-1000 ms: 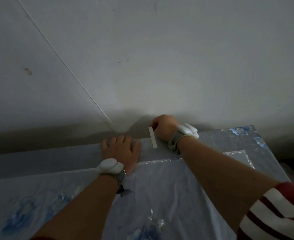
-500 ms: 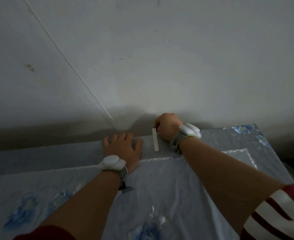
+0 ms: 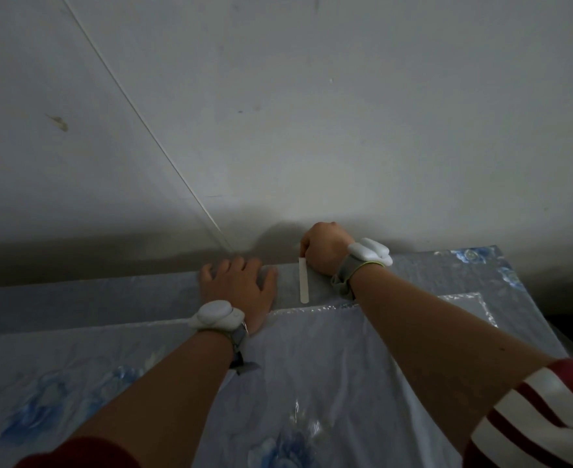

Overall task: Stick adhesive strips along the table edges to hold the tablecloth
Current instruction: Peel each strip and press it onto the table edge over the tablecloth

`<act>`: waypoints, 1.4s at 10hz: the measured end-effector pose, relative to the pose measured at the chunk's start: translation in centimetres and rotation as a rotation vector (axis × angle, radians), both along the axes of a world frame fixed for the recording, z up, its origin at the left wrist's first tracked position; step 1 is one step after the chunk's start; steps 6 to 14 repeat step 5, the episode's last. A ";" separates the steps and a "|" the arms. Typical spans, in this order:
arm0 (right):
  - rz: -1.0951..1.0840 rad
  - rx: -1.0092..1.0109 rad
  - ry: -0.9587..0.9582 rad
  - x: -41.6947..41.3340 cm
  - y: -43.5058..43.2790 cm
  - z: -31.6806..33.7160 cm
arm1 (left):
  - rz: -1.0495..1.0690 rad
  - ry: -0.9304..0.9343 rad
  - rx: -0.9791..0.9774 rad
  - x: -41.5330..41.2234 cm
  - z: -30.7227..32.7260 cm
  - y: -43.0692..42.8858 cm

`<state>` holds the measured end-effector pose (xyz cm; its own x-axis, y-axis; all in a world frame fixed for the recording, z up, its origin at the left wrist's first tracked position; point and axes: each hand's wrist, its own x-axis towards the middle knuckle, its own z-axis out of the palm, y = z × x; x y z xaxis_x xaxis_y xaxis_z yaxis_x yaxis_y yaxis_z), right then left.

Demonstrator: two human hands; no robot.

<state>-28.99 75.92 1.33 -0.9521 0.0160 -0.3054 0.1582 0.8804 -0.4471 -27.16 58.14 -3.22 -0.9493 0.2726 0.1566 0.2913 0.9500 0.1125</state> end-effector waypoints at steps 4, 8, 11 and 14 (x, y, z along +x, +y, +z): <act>-0.453 -0.792 0.572 4.5 0.3 6.2 | 0.007 0.031 -0.028 -0.2 0.1 0.2; -0.407 -1.199 0.749 7.9 3.2 12.0 | 0.008 0.022 -0.061 -0.1 0.4 0.1; -0.407 -1.199 0.749 7.9 3.2 12.0 | 0.008 0.022 -0.061 -0.1 0.4 0.1; -0.407 -1.199 0.749 7.9 3.2 12.0 | 0.008 0.022 -0.061 -0.1 0.4 0.1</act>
